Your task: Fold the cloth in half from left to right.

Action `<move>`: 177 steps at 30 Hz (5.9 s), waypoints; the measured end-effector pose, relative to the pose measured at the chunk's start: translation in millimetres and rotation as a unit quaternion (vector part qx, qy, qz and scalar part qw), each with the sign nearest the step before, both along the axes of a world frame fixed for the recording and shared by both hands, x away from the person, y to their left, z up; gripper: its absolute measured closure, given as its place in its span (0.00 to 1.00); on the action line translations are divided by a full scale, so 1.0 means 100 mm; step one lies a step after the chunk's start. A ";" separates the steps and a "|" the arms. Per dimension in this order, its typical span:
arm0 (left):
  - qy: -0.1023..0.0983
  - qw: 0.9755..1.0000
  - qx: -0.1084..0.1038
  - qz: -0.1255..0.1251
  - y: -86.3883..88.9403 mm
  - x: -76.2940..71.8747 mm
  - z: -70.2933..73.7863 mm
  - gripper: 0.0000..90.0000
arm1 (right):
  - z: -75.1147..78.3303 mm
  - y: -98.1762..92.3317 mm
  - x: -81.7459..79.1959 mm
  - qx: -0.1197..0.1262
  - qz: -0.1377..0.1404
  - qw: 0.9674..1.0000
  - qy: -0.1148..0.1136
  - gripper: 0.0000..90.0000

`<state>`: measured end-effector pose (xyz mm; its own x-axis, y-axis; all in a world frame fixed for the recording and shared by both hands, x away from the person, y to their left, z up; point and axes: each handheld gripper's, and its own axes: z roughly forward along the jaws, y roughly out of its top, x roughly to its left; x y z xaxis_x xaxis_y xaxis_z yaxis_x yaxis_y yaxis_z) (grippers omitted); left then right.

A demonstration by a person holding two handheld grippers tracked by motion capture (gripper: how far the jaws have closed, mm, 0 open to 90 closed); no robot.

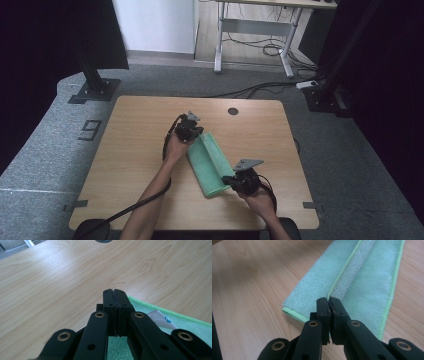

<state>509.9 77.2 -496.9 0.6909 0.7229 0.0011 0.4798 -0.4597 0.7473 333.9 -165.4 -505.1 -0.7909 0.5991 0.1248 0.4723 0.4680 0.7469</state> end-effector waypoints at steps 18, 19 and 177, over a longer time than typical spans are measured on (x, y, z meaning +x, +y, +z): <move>0.005 1.000 -0.007 0.008 -0.15 0.06 -0.15 0.98 | -0.11 -0.24 0.11 -0.011 -0.038 0.999 0.018 0.96; 0.004 1.000 -0.008 0.008 -0.16 0.06 -0.15 0.98 | -0.12 -0.24 0.11 -0.014 -0.037 0.999 0.018 0.96; 0.016 1.000 0.013 0.003 1.21 -1.56 -0.29 0.00 | -0.23 -0.25 0.22 -0.065 -0.079 0.994 -0.035 0.00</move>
<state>354.1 198.5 -525.8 0.6859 0.7277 -0.0022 0.5063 -0.4750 0.7197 355.6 -190.0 -528.3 -0.6897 0.7240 -0.0130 0.4973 0.4866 0.7183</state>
